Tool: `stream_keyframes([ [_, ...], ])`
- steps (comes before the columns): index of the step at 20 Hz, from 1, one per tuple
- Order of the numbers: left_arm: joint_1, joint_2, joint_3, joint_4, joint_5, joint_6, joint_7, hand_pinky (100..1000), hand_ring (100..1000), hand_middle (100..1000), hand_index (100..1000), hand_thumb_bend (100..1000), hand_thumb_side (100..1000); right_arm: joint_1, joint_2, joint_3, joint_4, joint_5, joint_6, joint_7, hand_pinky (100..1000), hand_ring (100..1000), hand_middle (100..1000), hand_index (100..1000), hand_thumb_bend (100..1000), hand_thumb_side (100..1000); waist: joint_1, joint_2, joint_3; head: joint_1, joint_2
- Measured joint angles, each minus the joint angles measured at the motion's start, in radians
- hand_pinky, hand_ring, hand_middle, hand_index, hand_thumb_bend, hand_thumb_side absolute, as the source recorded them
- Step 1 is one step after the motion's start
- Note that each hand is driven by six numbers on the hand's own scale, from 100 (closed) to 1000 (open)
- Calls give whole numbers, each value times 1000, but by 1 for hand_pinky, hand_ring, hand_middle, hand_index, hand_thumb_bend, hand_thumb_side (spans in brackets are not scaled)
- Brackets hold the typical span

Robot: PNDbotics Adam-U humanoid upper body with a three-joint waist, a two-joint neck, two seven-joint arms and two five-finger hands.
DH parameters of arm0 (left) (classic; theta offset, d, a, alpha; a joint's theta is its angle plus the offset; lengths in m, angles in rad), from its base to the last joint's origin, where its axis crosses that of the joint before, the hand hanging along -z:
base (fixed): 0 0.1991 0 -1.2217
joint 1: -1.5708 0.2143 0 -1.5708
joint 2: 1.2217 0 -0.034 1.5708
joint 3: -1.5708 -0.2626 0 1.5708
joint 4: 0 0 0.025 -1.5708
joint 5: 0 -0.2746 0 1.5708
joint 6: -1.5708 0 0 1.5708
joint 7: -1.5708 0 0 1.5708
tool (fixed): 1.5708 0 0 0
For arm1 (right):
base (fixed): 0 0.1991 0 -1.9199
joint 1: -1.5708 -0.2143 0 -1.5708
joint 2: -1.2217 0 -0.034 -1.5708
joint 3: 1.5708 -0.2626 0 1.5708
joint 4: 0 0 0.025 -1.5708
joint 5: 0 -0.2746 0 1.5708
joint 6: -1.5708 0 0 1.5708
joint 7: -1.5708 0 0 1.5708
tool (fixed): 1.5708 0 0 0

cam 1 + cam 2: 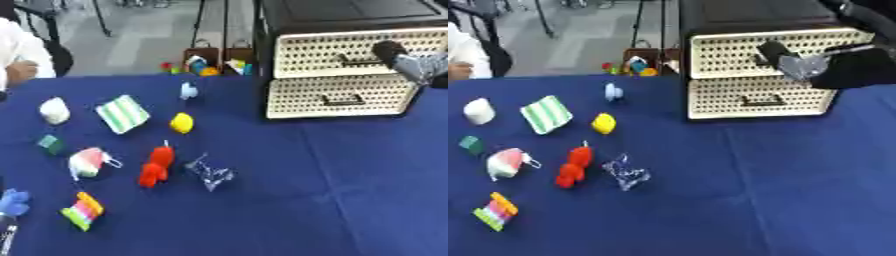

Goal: Pick up objects from table and place into drawer.

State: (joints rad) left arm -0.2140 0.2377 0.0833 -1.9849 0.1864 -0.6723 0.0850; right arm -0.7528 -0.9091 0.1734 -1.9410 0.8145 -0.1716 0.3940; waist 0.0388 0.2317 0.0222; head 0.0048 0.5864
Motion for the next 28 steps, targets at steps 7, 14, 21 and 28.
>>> stream_keyframes([
  [7,0,0,0,0,4,0,-1,636,798,749,894,181,831,-13,1,9,19,-81,-43,99,583,670,100,852,224,809,0,-3,0,0,-3],
  [14,0,0,0,0,6,0,-1,636,798,750,894,181,831,-20,1,2,24,-129,-48,199,574,663,100,880,233,761,0,-3,1,0,-3],
  [21,0,0,0,0,6,2,-3,635,798,750,894,179,835,-11,1,-7,21,-130,-36,248,557,633,100,893,232,740,-1,-3,3,5,-4],
  [28,0,0,0,0,6,4,-5,634,798,750,894,174,843,-19,10,-2,44,-120,-29,295,477,573,100,906,322,668,-4,-2,8,5,-8],
])
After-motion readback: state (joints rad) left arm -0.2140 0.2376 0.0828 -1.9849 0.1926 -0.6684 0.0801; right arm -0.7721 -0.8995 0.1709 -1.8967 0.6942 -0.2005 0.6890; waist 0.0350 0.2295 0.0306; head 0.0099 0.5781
